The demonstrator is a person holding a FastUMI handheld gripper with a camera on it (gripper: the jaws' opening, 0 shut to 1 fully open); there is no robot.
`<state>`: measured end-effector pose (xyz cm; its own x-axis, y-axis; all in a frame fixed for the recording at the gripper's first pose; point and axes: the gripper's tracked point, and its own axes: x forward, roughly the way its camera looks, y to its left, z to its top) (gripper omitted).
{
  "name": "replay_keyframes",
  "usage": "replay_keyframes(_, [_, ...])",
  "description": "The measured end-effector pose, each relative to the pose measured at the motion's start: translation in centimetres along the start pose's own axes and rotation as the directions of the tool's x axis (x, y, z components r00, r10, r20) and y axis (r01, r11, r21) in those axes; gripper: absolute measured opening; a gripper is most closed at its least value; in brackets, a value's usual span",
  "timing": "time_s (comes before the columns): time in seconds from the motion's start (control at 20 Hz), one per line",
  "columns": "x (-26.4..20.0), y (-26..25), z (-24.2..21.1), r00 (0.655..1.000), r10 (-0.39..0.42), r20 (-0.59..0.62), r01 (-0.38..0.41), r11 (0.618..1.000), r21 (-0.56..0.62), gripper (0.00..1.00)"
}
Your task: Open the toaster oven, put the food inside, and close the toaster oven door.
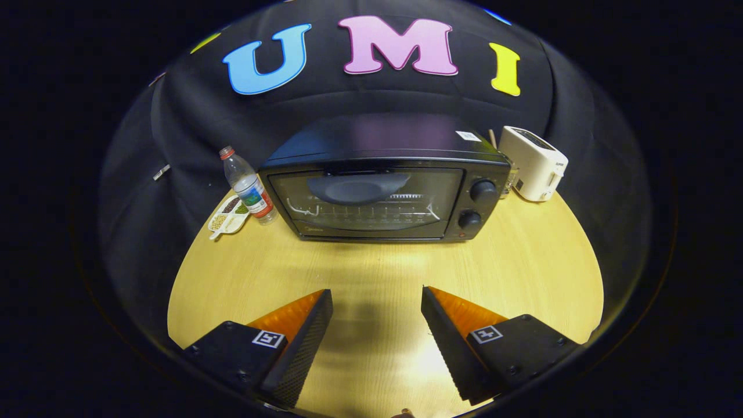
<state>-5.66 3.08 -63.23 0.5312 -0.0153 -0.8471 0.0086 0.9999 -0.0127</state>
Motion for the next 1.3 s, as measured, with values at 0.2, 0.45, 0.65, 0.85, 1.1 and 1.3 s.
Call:
replay_keyframes(0.2, [-2.6, -2.1, 1.7, 0.998, 0.016, 0.060, -0.019, 0.999, 0.049, 1.00])
replay_keyframes(0.45, [-9.2, -7.3, 6.6, 0.985, 0.045, 0.167, -0.057, 0.996, 0.070, 0.99])
replay_keyframes(0.65, [-17.4, -13.2, 14.4, 0.944, 0.028, 0.330, -0.041, 0.999, 0.031, 0.99])
replay_keyframes(0.85, [-26.9, -16.6, 23.2, 0.846, 0.004, 0.533, 0.006, 1.000, -0.018, 0.99])
replay_keyframes(1.1, [-37.6, -14.7, 31.4, 0.680, 0.053, 0.731, -0.051, 0.998, -0.025, 0.98])
replay_keyframes(1.3, [-41.3, -13.0, 32.7, 0.609, 0.077, 0.789, -0.081, 0.996, -0.035, 0.98])
